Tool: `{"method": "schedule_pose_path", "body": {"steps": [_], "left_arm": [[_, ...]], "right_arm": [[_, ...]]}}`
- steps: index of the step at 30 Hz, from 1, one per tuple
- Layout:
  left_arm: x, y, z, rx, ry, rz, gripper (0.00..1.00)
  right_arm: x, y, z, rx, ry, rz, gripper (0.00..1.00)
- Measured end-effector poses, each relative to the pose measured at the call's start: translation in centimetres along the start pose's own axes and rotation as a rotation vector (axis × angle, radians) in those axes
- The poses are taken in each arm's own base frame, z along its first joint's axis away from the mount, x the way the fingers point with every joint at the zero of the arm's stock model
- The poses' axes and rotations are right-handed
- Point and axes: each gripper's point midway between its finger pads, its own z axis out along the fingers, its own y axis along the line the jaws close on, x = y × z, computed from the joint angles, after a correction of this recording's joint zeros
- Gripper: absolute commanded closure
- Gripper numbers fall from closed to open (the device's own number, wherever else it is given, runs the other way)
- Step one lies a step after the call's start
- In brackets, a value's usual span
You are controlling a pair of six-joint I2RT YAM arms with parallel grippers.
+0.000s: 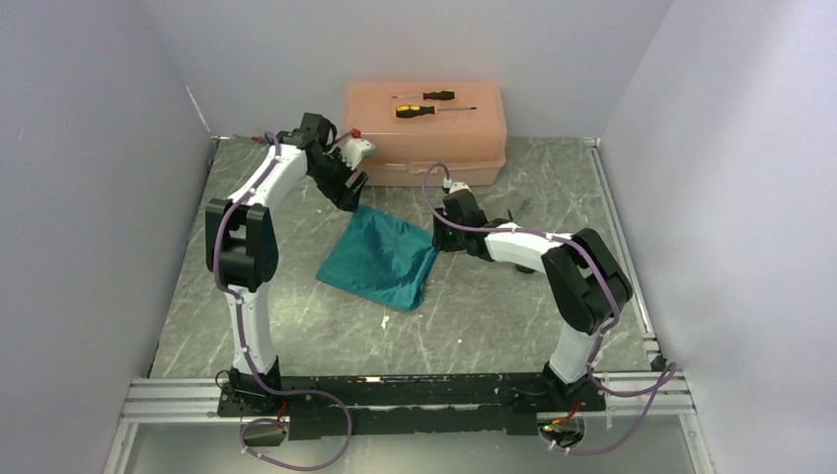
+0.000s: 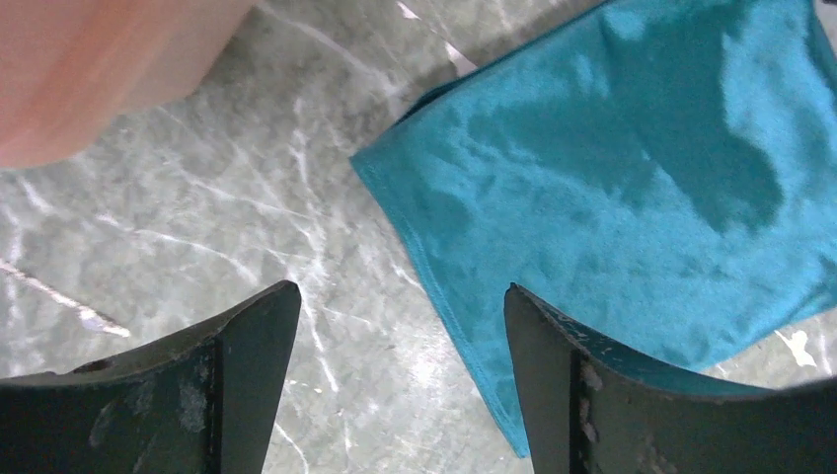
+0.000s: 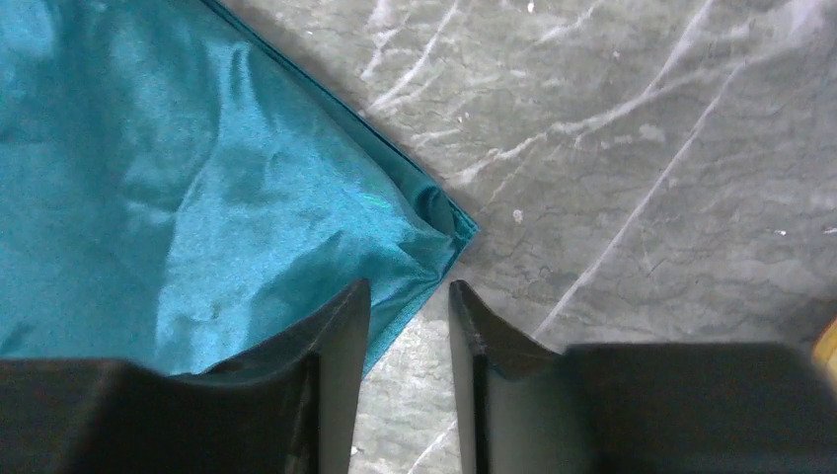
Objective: Fold the napkin into a case and place the utensils inside
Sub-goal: Smooth out the lower triangle-folded napkin at the center of the board.
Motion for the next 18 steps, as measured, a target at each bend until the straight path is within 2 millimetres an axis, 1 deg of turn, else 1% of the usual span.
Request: {"method": "schedule_pose_path", "body": {"steps": [1, 3, 6, 9, 11, 13, 17, 18], "left_arm": [[0.1, -0.3, -0.1, 0.015, 0.002, -0.004, 0.24], [0.5, -1.3, -0.1, 0.054, 0.014, -0.017, 0.26], [1.3, -3.5, 0.2, 0.128, 0.040, -0.033, 0.27], [2.8, -6.2, 1.0, 0.197, 0.080, -0.035, 0.28], [3.7, -8.0, 1.4, 0.247, 0.111, -0.038, 0.28], [4.0, -9.5, 1.6, 0.291, 0.127, -0.033, 0.29], [3.3, -12.0, 1.5, 0.359, 0.116, 0.004, 0.30], [3.2, -12.6, 1.4, 0.374, 0.114, 0.010, 0.30]], "right_arm": [[0.4, -0.2, 0.3, 0.006, 0.007, 0.006, 0.78], [0.6, -0.5, 0.7, 0.015, 0.009, 0.015, 0.86], [0.6, -0.9, 1.4, 0.029, -0.002, 0.030, 0.91], [0.7, -1.5, 2.0, 0.049, -0.004, 0.035, 0.96], [0.9, -2.1, 2.4, 0.067, 0.000, 0.034, 0.99], [0.5, -2.4, 2.7, 0.077, -0.009, 0.032, 1.00], [-0.2, -3.1, 3.2, 0.103, -0.026, 0.029, 1.00], [-0.4, -3.3, 3.3, 0.108, -0.031, 0.029, 0.99]]}}
